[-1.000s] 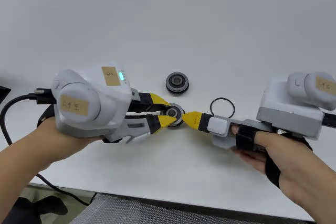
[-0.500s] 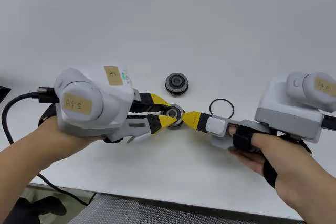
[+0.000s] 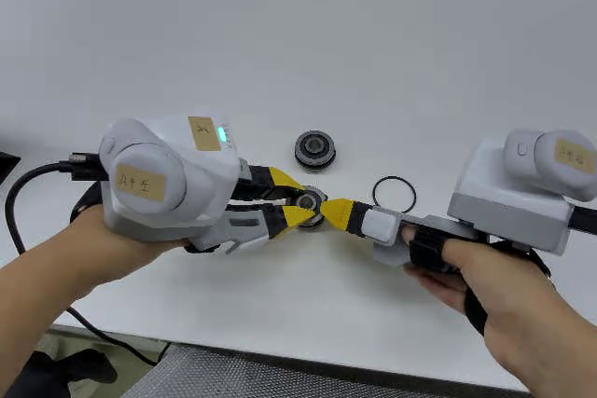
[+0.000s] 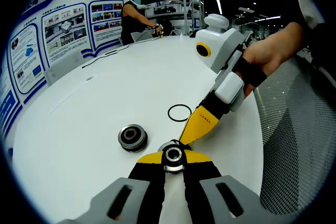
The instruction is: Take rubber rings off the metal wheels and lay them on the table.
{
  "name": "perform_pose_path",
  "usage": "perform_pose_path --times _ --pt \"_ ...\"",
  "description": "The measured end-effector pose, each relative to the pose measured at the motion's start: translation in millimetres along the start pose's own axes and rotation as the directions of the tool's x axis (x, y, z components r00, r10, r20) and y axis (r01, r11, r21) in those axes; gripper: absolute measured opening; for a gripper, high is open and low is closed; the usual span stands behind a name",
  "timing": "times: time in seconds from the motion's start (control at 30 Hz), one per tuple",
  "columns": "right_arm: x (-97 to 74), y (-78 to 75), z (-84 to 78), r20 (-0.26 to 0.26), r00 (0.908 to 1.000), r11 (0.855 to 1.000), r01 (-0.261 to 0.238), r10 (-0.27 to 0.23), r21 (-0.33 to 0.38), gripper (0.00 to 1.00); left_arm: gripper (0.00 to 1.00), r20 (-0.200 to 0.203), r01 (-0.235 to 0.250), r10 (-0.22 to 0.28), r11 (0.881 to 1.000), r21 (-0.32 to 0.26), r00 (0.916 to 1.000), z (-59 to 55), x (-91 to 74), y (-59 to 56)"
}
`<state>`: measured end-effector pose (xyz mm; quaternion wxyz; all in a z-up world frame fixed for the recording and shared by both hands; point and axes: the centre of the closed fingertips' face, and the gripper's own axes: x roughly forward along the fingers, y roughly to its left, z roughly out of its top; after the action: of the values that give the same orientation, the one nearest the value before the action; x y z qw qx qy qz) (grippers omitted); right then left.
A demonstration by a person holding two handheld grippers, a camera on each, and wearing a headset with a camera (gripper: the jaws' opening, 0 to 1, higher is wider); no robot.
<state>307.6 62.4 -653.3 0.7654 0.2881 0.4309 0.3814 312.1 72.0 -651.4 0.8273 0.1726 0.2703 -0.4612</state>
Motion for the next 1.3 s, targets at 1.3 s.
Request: perform_pose_path --times 1.3 --pt "1.4 9.0 1.9 -0.009 0.9990 0.997 -0.044 0.044 -0.058 0.00 0.13 -0.001 -0.003 0.003 1.000 0.009 1.0000 0.2 -1.0 0.5"
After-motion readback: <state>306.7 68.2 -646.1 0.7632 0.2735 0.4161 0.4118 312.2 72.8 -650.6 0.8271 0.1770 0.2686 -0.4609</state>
